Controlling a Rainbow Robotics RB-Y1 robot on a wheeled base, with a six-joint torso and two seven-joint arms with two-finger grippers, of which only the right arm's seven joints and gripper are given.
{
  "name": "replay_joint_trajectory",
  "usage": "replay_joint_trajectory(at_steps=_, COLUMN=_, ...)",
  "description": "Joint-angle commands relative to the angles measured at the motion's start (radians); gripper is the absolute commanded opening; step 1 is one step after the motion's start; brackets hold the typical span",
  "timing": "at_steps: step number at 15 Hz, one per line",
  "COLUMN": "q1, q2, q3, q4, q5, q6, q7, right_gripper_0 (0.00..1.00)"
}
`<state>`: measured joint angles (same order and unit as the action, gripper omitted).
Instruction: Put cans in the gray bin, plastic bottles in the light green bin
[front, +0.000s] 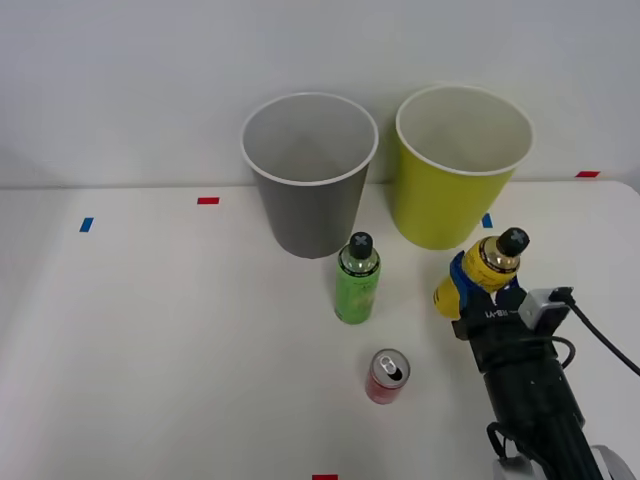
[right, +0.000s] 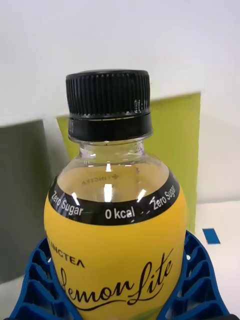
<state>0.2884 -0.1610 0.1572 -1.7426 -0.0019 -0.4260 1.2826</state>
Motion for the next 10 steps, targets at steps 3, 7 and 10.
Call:
replay_joint_trajectory(at_steps=3, q1=-0.029, q2=-0.041, q3=0.031, q4=-0.244, q5=-0.130, q6=0.187, q7=-0.012, right_gripper_0=0.00)
replay_joint_trajectory(at_steps=7, q1=-0.110, q2=-0.022, q3=-0.013, q4=-0.325, q5=-0.156, q6=0.265, q7=-0.068, right_gripper_0=0.00)
replay_joint_trajectory(at_steps=10, q1=-0.196, q2=-0.005, q3=-0.036, q4=-0.328, q5=-0.155, q6=0.294, q7=-0.158, right_gripper_0=0.00)
